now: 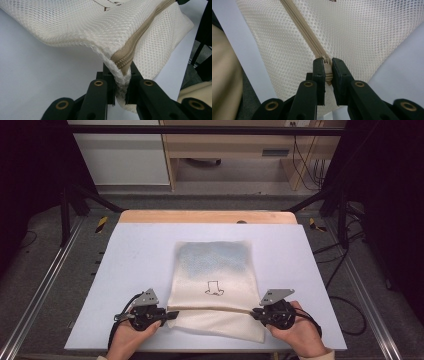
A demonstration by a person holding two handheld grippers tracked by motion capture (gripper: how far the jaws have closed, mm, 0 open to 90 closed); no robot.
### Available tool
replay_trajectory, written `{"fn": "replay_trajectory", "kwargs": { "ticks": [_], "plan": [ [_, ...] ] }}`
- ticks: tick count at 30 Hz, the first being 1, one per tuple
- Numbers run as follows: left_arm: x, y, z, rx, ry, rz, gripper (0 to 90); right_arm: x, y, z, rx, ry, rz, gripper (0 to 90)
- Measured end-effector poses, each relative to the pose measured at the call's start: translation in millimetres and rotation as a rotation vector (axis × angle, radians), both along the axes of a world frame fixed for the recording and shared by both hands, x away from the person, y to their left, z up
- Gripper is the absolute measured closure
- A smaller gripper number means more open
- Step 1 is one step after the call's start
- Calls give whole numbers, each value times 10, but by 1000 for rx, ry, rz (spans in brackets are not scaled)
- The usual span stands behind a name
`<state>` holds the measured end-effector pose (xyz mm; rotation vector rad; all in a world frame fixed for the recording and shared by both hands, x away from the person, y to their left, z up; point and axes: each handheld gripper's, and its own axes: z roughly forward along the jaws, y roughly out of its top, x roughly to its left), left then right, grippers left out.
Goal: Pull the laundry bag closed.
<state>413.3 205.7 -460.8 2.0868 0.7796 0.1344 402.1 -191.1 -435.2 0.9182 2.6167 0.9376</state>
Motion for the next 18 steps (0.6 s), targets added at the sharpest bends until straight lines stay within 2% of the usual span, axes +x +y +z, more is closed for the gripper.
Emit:
{"fn": "replay_trajectory", "kwargs": {
  "ticks": [18],
  "plan": [
    [-10,-4,12,-1,-4,-4,819,-7,-110,-21,-14,13,-27,819]
  ]
}}
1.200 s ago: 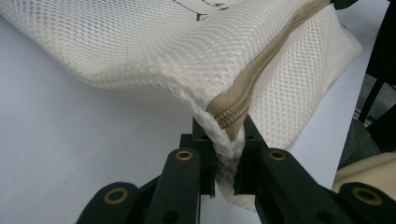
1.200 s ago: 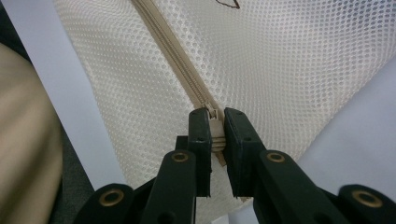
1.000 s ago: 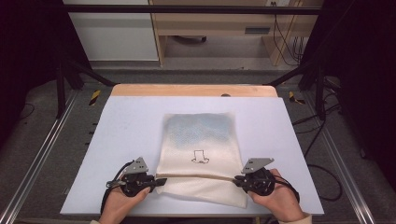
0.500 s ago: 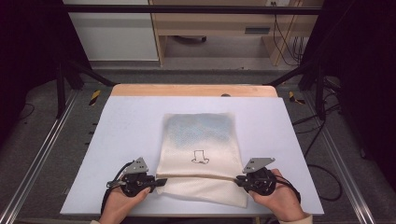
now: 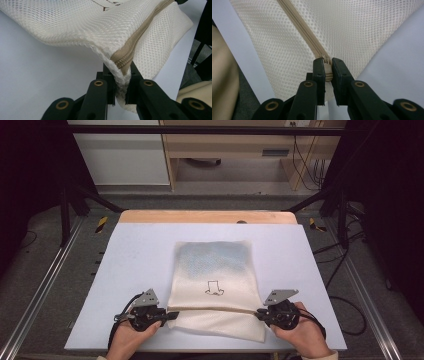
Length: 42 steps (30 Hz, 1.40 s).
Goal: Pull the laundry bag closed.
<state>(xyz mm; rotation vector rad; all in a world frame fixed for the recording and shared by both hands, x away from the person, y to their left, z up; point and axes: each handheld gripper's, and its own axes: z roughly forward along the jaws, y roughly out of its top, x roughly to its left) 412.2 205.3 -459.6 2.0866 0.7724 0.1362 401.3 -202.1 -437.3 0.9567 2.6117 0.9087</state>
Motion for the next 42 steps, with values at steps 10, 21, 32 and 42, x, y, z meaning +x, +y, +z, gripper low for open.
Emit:
{"fn": "replay_trajectory", "kwargs": {
  "ticks": [10,21,32,42],
  "plan": [
    [1,-6,-4,0,3,-4,819,-9,-45,-10,-4,6,-13,819],
    [2,-13,-16,-2,8,-6,820,-7,-70,-22,-4,13,-20,820],
    [-3,-4,5,-6,1,-5,821,5,-116,-57,-4,30,-39,820],
    [-5,-15,-4,1,0,-9,819,17,-129,-94,2,44,-36,820]
  ]
}}
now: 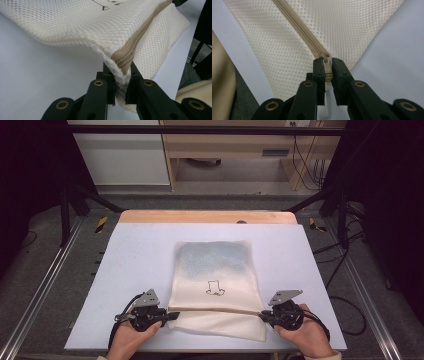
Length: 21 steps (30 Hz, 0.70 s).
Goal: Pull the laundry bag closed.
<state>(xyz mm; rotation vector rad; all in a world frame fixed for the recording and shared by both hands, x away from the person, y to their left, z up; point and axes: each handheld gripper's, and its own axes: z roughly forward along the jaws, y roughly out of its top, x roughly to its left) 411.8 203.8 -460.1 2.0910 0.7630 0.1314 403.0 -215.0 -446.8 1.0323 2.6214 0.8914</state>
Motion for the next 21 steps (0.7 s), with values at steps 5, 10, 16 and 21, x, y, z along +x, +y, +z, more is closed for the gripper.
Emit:
{"fn": "replay_trajectory", "kwargs": {
  "ticks": [5,10,16,21],
  "plan": [
    [-29,-22,-2,18,-2,-1,790,-6,17,-6,-1,5,-11,816],
    [-44,-22,-3,24,2,48,518,4,55,-33,-5,-22,-9,643],
    [-104,88,46,36,-41,126,268,43,111,2,17,-86,-51,395],
    [-86,175,85,34,-56,164,193,57,175,45,26,-140,-78,254]
  ]
}}
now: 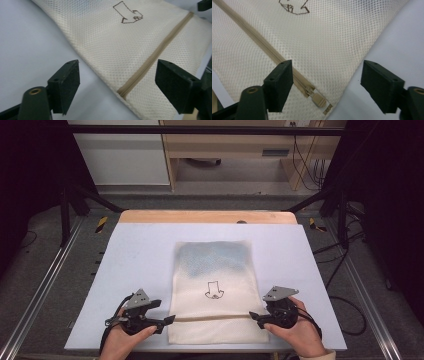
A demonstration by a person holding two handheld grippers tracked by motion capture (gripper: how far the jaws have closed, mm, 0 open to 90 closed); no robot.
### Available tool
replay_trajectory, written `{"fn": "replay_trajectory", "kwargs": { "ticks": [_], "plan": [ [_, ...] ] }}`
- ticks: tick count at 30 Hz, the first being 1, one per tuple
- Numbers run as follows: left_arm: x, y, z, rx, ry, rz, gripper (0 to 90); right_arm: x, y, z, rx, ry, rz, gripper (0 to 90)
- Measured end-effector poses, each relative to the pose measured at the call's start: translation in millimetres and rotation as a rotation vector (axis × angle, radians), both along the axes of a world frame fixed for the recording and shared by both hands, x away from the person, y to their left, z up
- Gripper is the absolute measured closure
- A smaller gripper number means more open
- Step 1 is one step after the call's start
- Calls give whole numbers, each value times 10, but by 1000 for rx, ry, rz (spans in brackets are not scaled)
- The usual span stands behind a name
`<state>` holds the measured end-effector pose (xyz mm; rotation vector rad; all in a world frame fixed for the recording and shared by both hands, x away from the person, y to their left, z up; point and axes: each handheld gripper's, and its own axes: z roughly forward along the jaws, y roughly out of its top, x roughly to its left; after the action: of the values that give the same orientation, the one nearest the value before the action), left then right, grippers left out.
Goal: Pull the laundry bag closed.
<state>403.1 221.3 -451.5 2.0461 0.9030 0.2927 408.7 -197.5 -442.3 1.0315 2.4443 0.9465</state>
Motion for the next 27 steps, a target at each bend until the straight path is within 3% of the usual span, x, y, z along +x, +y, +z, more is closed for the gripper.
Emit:
{"fn": "replay_trajectory", "kwargs": {
  "ticks": [6,9,13,19,27],
  "plan": [
    [-12,7,24,32,4,9,139,31,4,79,47,-14,-39,154],
    [-7,8,33,46,22,24,120,53,-2,124,58,-16,-50,89],
    [-1,53,58,64,50,54,107,71,9,194,67,-42,-63,72],
    [66,227,137,97,63,91,115,162,-16,332,59,-65,-114,74],
    [163,592,306,153,72,158,114,351,-109,489,-10,-42,-162,82]
  ]
}}
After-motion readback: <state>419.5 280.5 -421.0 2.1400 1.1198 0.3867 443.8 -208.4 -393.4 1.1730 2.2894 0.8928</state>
